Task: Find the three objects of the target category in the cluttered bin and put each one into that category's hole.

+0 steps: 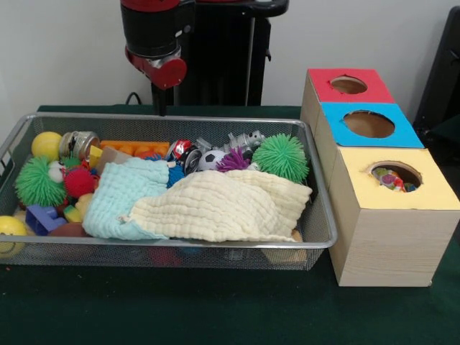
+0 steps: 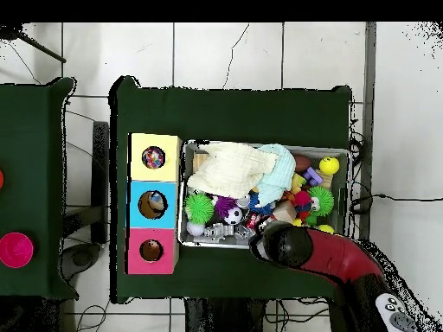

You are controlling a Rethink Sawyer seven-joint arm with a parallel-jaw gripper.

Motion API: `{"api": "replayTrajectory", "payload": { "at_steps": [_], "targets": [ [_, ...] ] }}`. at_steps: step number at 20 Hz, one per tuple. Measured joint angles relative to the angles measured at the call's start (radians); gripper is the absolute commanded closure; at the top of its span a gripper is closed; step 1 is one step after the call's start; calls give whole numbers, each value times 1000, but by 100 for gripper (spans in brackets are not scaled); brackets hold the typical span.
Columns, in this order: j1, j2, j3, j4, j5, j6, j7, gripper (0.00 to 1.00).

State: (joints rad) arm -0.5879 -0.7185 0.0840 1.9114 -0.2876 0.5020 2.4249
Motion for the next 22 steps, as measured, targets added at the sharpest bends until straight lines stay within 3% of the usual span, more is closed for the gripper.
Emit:
{"api": "replayTrajectory", "payload": {
  "at_steps": [9,22],
  "targets": [
    [-34,78,-40,14,-58,-138,0,100],
    [14,219,-103,16,-77,-388,0,100]
  ]
}}
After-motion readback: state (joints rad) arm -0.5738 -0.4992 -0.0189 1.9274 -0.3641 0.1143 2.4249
